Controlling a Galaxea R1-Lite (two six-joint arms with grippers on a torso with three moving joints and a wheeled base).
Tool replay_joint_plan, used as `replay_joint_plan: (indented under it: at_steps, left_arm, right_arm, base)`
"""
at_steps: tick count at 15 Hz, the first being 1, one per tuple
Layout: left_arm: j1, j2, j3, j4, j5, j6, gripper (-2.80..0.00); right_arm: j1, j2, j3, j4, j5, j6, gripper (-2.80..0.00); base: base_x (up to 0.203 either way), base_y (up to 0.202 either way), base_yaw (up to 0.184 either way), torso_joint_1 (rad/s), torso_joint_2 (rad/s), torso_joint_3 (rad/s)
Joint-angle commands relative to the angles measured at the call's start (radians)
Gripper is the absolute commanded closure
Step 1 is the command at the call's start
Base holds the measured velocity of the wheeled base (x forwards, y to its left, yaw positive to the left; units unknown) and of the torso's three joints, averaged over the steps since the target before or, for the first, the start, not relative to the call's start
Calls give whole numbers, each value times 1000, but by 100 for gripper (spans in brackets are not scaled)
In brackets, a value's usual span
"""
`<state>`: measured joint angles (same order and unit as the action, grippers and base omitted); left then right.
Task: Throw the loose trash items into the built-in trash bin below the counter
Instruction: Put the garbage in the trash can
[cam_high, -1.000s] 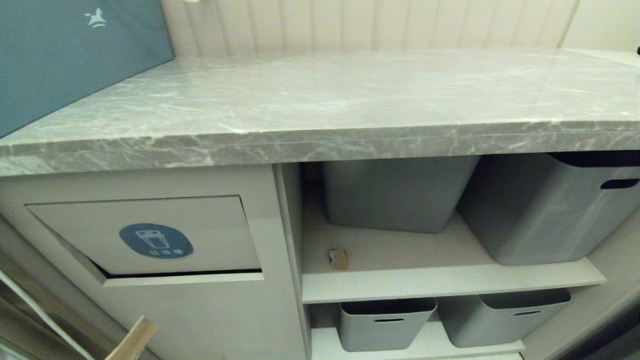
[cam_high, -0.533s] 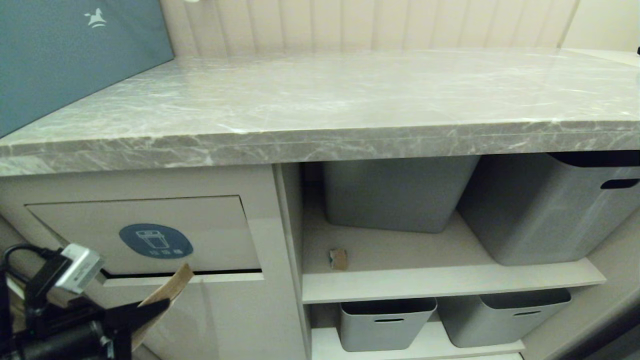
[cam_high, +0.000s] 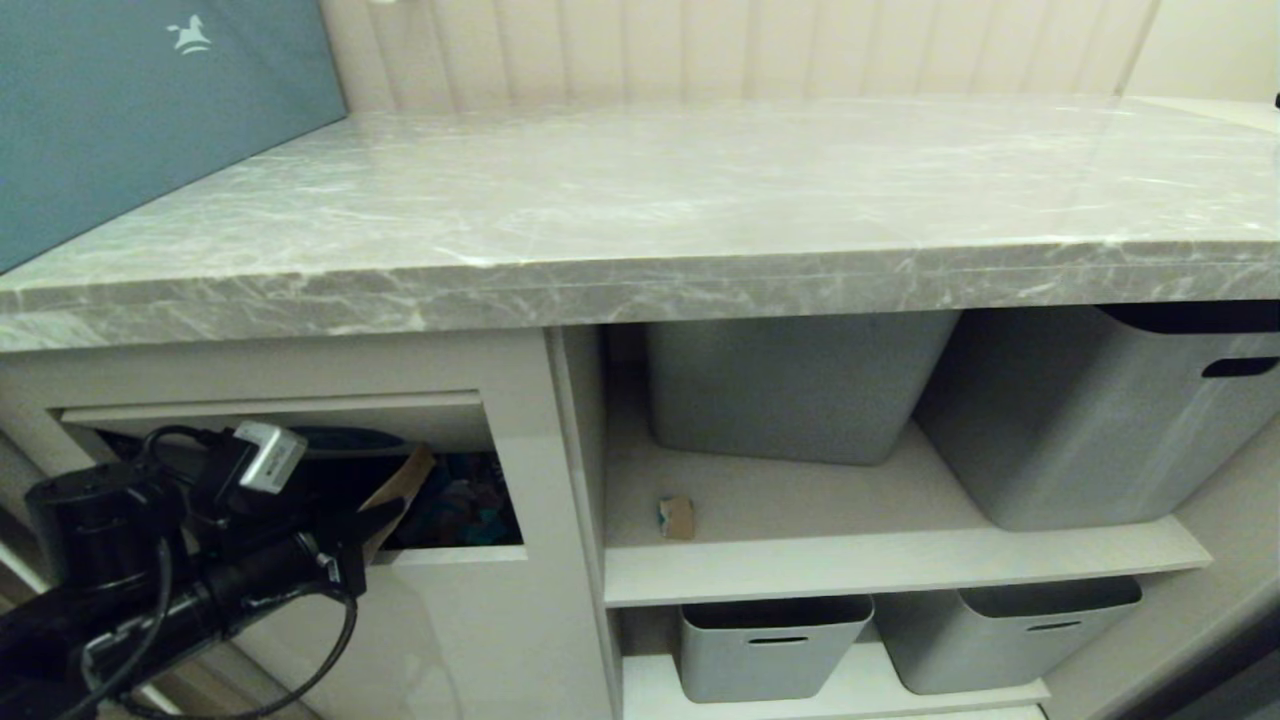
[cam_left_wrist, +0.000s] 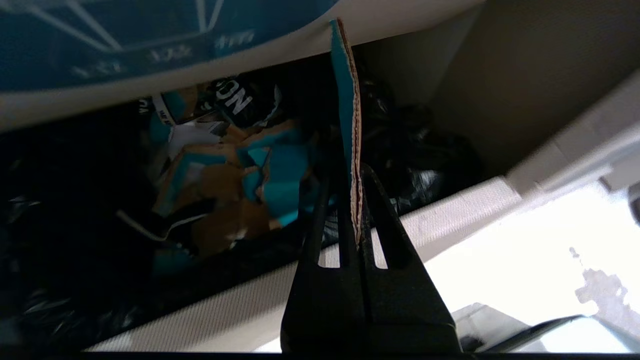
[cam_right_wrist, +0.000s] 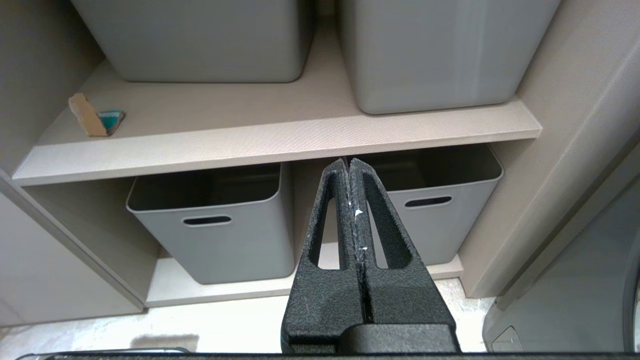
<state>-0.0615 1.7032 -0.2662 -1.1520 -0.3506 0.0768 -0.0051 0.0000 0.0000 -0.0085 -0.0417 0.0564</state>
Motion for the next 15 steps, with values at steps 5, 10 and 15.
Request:
replay_joint_plan:
  at_steps: [5, 10, 15]
  left_arm:
    - [0, 70, -8, -29, -3, -30, 0]
    - [-1, 129, -83, -50, -1, -48, 0]
    - [-1, 232, -48, -233, -2, -107, 0]
  right_arm:
    - [1, 2, 2, -1, 0, 0, 0]
    - [0, 2, 2, 0, -1, 0, 0]
    - [-1, 2, 2, 0, -1, 0, 0]
  base:
    - [0, 0, 0, 0, 0, 0]
    - [0, 0, 0, 0, 0, 0]
    - [0, 0, 0, 0, 0, 0]
